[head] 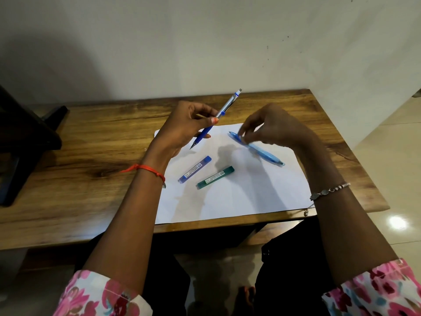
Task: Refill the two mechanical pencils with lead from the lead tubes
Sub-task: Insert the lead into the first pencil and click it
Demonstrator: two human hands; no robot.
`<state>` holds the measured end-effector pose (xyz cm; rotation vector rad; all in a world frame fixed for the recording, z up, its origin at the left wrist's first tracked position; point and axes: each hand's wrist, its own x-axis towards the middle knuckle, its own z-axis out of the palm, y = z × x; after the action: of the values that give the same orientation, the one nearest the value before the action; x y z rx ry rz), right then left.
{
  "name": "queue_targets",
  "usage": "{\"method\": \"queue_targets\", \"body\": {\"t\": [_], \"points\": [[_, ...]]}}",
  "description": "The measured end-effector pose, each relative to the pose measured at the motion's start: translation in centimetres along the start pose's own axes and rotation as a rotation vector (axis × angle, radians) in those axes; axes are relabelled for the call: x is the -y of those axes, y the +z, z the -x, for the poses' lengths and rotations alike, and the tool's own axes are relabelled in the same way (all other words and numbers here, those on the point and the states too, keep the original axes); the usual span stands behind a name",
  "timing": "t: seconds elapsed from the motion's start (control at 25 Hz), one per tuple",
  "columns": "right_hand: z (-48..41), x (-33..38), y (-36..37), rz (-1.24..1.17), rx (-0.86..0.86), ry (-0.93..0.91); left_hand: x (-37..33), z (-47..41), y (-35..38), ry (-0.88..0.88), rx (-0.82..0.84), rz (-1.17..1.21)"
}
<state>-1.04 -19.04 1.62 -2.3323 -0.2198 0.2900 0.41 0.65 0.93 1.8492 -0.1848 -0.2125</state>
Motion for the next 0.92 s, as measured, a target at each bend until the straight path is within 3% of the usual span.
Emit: {"method": "queue_targets", "body": {"t": [0.12, 0.24, 0.92], "points": [[0.0, -0.2, -0.7, -0.564, -0.388, -0.140, 0.0, 0.0, 0.0, -0.001, -0.001, 0.007], [-0.1, -0.2, -0.6, -0.796, -0.573, -0.236, 0.0, 0.0, 0.1, -0.002, 0.004, 0.006], [-1.0, -0.2, 0.2, -0.636, -0.488, -0.301, 0.0, 0.2, 0.3, 0.000, 0.038, -0.001]]}}
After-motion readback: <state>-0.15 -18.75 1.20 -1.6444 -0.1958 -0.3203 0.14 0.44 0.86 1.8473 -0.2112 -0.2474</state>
